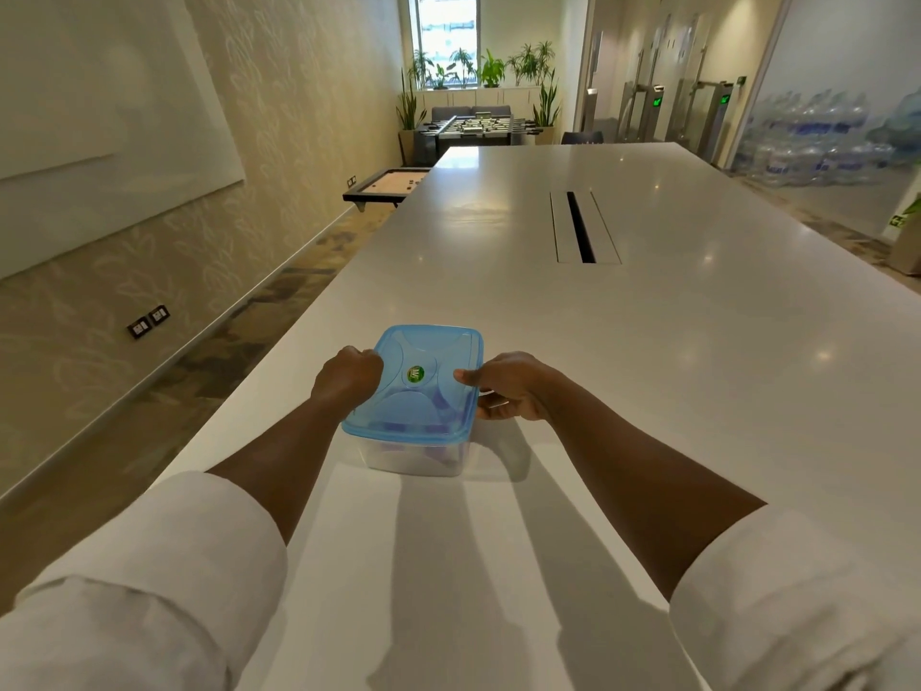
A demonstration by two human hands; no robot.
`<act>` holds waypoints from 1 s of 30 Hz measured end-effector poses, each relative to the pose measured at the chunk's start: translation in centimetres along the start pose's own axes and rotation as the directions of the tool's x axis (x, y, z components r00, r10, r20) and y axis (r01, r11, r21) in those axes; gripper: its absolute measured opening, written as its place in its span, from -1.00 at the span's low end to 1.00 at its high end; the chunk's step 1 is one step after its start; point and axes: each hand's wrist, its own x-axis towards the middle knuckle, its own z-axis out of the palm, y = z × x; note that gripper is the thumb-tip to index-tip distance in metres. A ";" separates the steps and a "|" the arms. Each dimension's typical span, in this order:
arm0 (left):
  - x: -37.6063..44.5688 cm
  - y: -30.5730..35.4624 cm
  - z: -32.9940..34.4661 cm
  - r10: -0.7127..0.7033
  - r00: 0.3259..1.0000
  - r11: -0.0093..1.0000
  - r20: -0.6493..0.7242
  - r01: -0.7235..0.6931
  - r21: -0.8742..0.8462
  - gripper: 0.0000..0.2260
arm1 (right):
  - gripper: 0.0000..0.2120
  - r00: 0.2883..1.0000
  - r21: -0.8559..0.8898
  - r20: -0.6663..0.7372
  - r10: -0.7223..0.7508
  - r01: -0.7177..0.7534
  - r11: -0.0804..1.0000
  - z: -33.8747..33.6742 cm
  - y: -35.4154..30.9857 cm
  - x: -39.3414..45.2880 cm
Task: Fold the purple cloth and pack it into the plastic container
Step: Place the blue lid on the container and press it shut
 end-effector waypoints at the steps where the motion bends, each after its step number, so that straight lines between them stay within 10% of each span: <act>1: 0.1 0.1 -0.1 -0.002 1.000 1.000 0.005 0.002 0.016 -0.60 | -0.71 1.000 -0.004 0.011 0.011 -0.011 1.000 -0.2 0.0 0.1; 7: 1.5 1.3 -0.2 0.016 1.000 1.000 -0.006 -0.016 0.010 -0.55 | -0.53 0.998 -0.053 -0.043 0.041 -0.043 0.998 -0.8 -0.1 1.5; 30: 6.4 3.6 1.9 -0.019 0.999 0.958 -0.044 0.005 -0.287 -0.72 | -0.79 0.949 0.164 -0.309 -0.064 0.119 0.979 -0.3 -1.5 7.9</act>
